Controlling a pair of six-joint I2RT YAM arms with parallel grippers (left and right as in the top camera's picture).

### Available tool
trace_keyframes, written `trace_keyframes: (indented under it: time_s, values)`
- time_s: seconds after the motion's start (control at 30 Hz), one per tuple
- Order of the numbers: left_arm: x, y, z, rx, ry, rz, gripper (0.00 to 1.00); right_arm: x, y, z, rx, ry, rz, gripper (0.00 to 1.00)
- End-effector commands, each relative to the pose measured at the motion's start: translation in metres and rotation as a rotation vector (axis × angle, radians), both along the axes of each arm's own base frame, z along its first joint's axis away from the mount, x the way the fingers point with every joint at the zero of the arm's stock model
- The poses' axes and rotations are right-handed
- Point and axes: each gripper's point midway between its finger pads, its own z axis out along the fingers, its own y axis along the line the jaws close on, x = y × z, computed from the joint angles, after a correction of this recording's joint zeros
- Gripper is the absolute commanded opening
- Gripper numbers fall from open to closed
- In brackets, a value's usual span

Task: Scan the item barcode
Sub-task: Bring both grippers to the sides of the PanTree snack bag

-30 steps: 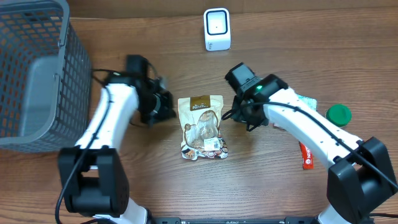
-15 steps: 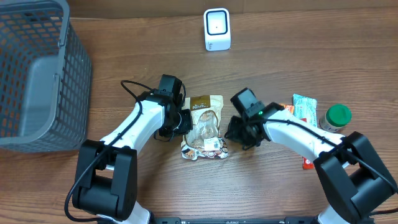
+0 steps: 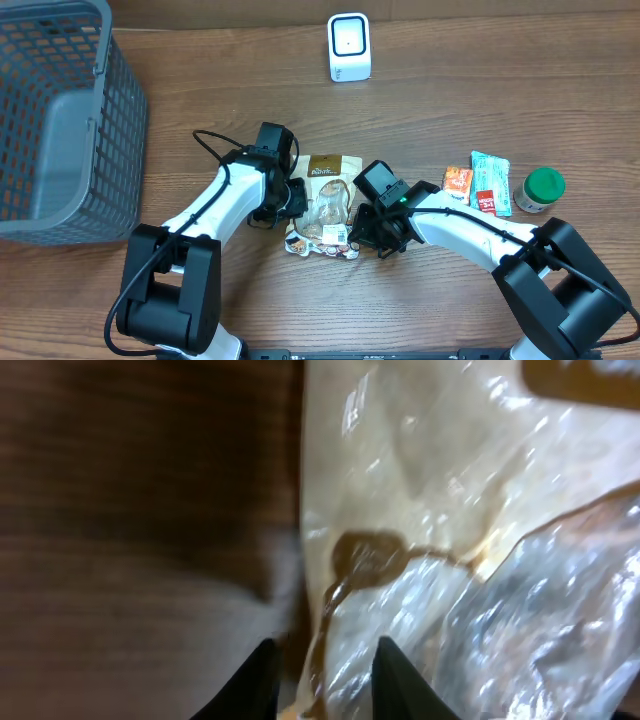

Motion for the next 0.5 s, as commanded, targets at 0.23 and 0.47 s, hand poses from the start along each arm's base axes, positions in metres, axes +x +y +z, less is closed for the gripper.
trace_keyframes:
  time_s: [0.23, 0.47]
  values:
    - [0.035, 0.011, 0.056, -0.043, -0.071, -0.13, 1.0, 0.049, 0.01, 0.048, 0.045, -0.193, 0.193, 0.41]
    - [0.01, 0.017, 0.037, -0.029, 0.014, -0.168, 1.0, 0.074, 0.021, 0.064, 0.16, -0.279, 0.215, 0.53]
